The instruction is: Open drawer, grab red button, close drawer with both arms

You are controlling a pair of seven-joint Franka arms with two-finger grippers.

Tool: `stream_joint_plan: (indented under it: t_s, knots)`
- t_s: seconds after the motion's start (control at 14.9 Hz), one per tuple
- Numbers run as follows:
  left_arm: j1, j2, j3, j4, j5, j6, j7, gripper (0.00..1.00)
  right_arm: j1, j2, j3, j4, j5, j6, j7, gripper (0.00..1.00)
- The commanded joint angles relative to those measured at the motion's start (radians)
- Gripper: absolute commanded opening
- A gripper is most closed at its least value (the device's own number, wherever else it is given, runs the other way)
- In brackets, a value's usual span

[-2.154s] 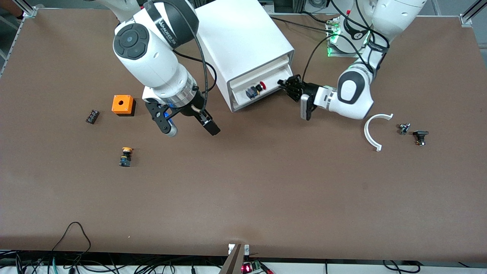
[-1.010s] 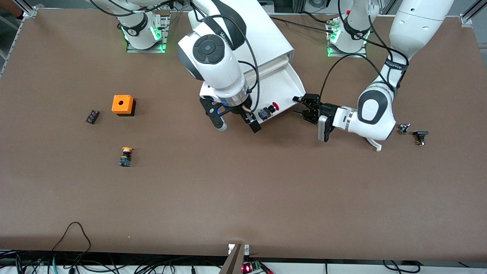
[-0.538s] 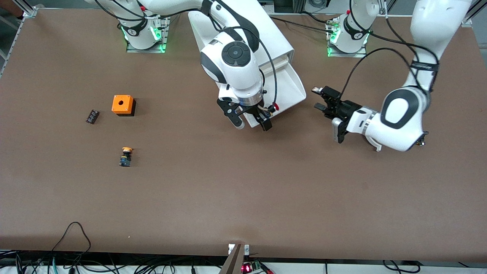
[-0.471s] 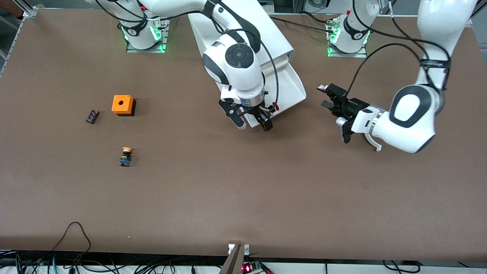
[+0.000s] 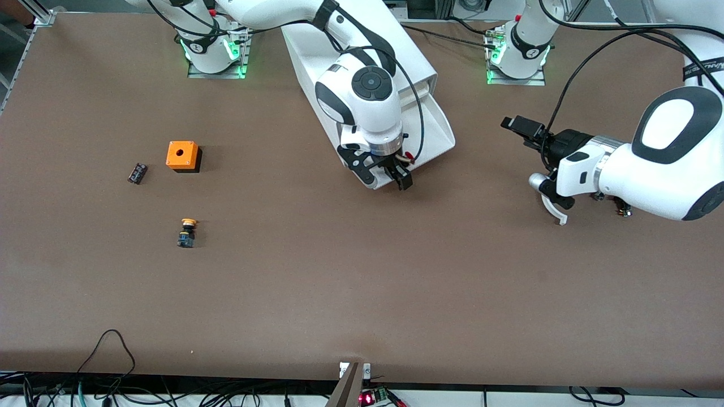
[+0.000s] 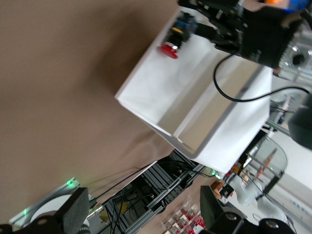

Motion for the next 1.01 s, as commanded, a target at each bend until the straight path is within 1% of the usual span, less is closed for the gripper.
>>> stream_joint_plan:
  t_s: [0.0, 0.13, 0.2, 0.27, 0.34, 0.4, 0.47, 0.61, 0.67, 0.81, 0.94]
  knots:
    - [-0.011, 0.016, -0.009, 0.036, 0.092, -0.003, -0.107, 1.0, 0.019, -0.007, -0.01, -0.025, -0.026, 0.014, 0.025, 0.83]
    - [-0.011, 0.006, -0.004, 0.038, 0.149, 0.013, -0.135, 1.0, 0.018, -0.008, -0.01, -0.023, -0.026, 0.012, 0.018, 0.66]
    - [-0.011, 0.006, -0.002, 0.038, 0.168, 0.025, -0.177, 1.0, 0.018, -0.01, -0.008, -0.023, -0.026, 0.012, 0.015, 0.55]
    - [-0.013, 0.006, -0.005, 0.036, 0.195, 0.046, -0.223, 1.0, 0.018, -0.011, -0.008, -0.023, -0.025, 0.012, 0.015, 0.43]
    - [-0.019, 0.006, -0.015, 0.035, 0.238, 0.075, -0.266, 1.0, 0.018, -0.013, -0.01, -0.023, -0.026, 0.012, 0.014, 0.32]
    - [-0.025, 0.006, -0.019, 0.035, 0.29, 0.12, -0.309, 1.0, 0.018, -0.014, -0.01, -0.023, -0.026, 0.012, 0.012, 0.25]
    - [-0.037, 0.006, -0.019, 0.032, 0.304, 0.14, -0.349, 1.0, 0.019, -0.017, -0.01, -0.022, -0.026, 0.011, 0.014, 0.18]
    - [-0.04, 0.006, -0.021, 0.035, 0.306, 0.146, -0.386, 1.0, 0.019, -0.019, -0.01, -0.016, -0.026, 0.011, 0.011, 0.07]
    - [-0.046, 0.013, -0.019, 0.033, 0.306, 0.169, -0.386, 1.0, 0.018, -0.022, -0.01, -0.014, -0.026, 0.011, 0.002, 0.03]
    - [-0.059, 0.023, -0.019, 0.016, 0.306, 0.255, -0.388, 1.0, 0.016, -0.04, -0.011, -0.013, -0.025, 0.006, -0.005, 0.0]
    - [-0.104, 0.049, -0.015, 0.016, 0.311, 0.327, -0.411, 1.0, 0.009, -0.059, -0.013, -0.011, -0.025, 0.003, -0.009, 0.0]
